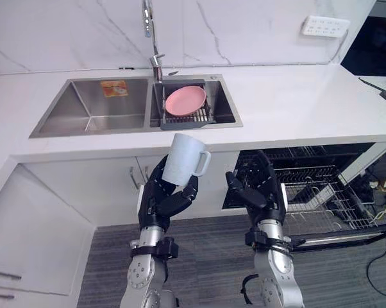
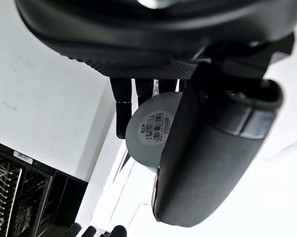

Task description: Walk over to the sink, pick up the cup, carry it to the dishwasher, place the cup inside the dishwasher, then close the dishwasher door

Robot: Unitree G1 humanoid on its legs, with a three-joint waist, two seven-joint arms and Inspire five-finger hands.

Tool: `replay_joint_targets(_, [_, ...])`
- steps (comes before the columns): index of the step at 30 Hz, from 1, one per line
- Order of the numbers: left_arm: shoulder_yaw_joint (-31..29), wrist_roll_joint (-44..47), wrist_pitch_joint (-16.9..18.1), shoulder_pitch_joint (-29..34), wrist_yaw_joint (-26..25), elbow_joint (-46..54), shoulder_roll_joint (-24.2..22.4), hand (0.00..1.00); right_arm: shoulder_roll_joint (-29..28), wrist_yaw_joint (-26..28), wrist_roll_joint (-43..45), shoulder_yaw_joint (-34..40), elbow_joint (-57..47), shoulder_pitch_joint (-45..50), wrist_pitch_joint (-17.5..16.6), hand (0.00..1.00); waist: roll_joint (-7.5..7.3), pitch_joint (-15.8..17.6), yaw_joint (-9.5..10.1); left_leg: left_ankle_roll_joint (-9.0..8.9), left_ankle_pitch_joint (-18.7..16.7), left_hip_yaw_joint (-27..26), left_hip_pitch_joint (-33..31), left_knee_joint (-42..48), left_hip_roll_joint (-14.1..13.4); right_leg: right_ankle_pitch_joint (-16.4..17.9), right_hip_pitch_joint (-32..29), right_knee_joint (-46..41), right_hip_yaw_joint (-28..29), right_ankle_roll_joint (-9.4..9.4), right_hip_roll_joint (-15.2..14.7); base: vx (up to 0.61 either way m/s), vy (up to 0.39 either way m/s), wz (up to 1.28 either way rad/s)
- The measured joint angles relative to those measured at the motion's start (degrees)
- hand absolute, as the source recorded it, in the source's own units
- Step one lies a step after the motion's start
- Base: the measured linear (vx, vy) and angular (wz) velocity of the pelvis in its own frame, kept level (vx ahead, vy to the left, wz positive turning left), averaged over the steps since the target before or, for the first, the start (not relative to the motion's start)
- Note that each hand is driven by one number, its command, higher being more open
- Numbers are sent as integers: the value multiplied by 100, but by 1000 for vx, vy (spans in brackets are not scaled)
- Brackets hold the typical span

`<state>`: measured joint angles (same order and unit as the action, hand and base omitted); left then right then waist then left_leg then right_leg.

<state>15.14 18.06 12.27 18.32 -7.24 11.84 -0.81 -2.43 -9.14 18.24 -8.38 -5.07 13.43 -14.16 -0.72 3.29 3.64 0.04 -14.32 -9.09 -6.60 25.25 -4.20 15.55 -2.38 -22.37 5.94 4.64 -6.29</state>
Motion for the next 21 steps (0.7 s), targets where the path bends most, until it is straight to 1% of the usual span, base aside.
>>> replay_joint_targets(1, [0, -1, 0, -2, 2, 10, 5, 30, 1, 6, -15, -2, 9, 0, 3, 90, -5, 1, 1, 38, -52, -109, 84, -86, -14, 19, -130, -244, -14, 33, -10, 70, 89, -76])
replay_joint_targets(2, [-2, 0, 0, 6, 2, 11, 23, 30, -4, 16, -50, -2, 66, -13, 26, 90, -52, 5, 1, 49, -65, -291, 211, -198, -21, 16, -407, -731, -125, 58, -49, 34, 48, -66])
replay_joint_targets(3, [0, 0, 0, 15, 2, 11, 53, 30, -11, 25, -55, -1, 132, -33, 36, 90, -76, -4, -16, 59, -70, -419, 300, -264, -33, -22, -587, -1023, -322, 123, -115, 50, 40, -79])
replay_joint_targets(4, [-4, 0, 0, 16, 2, 12, 91, 30, -9, 32, -65, 0, 287, -102, 42, 90, -84, 0, -55, 101, -96, -557, 459, -379, -71, -92, -787, -1393, -620, 233, -205, 44, 8, -60])
replay_joint_targets(5, [-4, 0, 0, 16, 2, 14, 111, 30, -1, 38, -70, -1, 405, -147, 47, 90, -89, -3, -108, 112, -104, -609, 563, -470, -101, -15, -844, -1526, -858, 164, -269, 66, -40, -53])
replay_joint_targets(6, [-4, 0, 3, 11, 2, 22, 116, 30, -11, 40, -101, -21, 525, -189, 55, 90, -85, -20, -163, 81, -125, -683, 630, -544, -137, 117, -944, -1481, -1119, -28, -310, 49, -76, -33])
replay_joint_targets(7, [-5, 1, 4, 5, 2, 35, 117, 30, -4, 43, -127, -76, 575, -214, 55, 90, -111, -38, -166, 52, -142, -730, 630, -536, -174, 142, -1008, -1373, -1222, -85, -301, 57, -97, -34])
replay_joint_targets(8, [-3, 1, 5, 5, 2, 82, 137, 30, 2, 53, -169, -135, 649, -261, 55, 90, -206, -68, -165, -56, -206, -776, 603, -443, -190, -56, -1047, -912, -1394, -238, -261, 80, -118, -25])
replay_joint_targets(9, [12, 1, 10, -21, 7, 79, 134, 30, 0, 56, -170, -189, 669, -285, 55, 90, -239, -60, -173, -116, -286, -749, 579, -319, -214, -3, -998, -785, -1440, -216, -229, 113, -145, -23])
replay_joint_targets(10, [68, -1, -9, -15, 9, 75, 102, 30, 95, 69, -171, -204, 701, -265, 81, 90, -94, -27, -173, -191, -332, -447, 543, -231, -353, -37, -882, -638, -1505, -289, -45, 130, -171, -7])
replay_joint_targets(11, [110, -2, -10, -14, 11, 75, 71, 30, 153, 70, -170, -197, 700, -232, 90, 90, -43, -40, -181, -213, -345, -355, 523, -236, -401, -29, -863, -592, -1544, -317, 13, 99, -127, 0])
replay_joint_targets(12, [126, -3, -12, -14, 29, 75, 40, 30, 185, 70, -170, -185, 696, -195, 91, 90, -20, -50, -182, -221, -350, -332, 521, -245, -432, -20, -839, -559, -1572, -333, 44, 116, -131, 12])
replay_joint_targets(13, [101, -2, -11, -14, 95, 77, -82, 30, 227, 67, -168, -160, 680, -106, 92, 90, 27, -41, -180, -245, -342, -260, 536, -160, -550, 5, -689, -425, -1650, -377, 158, 100, -93, 13])
replay_joint_targets(15, [96, 0, -12, -9, 102, 77, -101, 30, 222, 65, -167, -169, 637, -72, 93, 90, 62, -15, -167, -257, -335, -254, 481, 162, -663, 17, -545, -326, -1675, -399, 234, 81, -72, 3])
replay_joint_targets(16, [60, 2, -11, -1, 103, 77, -104, 30, 224, 65, -167, -194, 514, -14, 94, 90, 115, 12, -154, -251, -324, -247, 362, 656, -793, 23, -373, -231, -1664, -417, 318, 93, -40, -10])
replay_joint_targets(17, [-15, 2, -11, 14, 110, 82, -130, 30, 225, 66, -165, -212, 317, 54, 94, 90, 166, 11, -132, -223, -223, -220, 172, 1206, -899, 25, -236, -141, -1639, -434, 369, 106, -21, -12])
replay_joint_targets(18, [-70, 4, -11, 20, 109, 84, -143, 30, 220, 67, -165, -229, 230, 64, 94, 90, 149, 13, -123, -170, -142, -193, 24, 1467, -917, 16, -182, -86, -1604, -449, 359, 120, 25, -15])
replay_joint_targets(19, [-123, 4, -12, 30, 109, 85, -156, 30, 218, 73, -165, -234, 108, 63, 91, 90, 94, 13, -71, -182, -250, -107, -102, 1543, -891, -10, -136, 3, -1560, -456, 331, 115, 64, -25])
replay_joint_targets(20, [-121, 4, -3, 25, 110, 95, -154, 30, 217, 70, -164, -174, -40, 34, 80, 90, 119, -22, 6, -165, -448, 22, -241, 1281, -770, -46, -127, 95, -1482, -429, 304, 133, 119, -34])
replay_joint_targets(21, [-116, 2, 4, 26, 111, 95, -149, 30, 221, 70, -164, -101, -56, -45, 34, 90, 133, -32, 32, -187, -484, 219, -337, 795, -600, -71, -125, 133, -1415, -384, 257, 107, 131, -34])
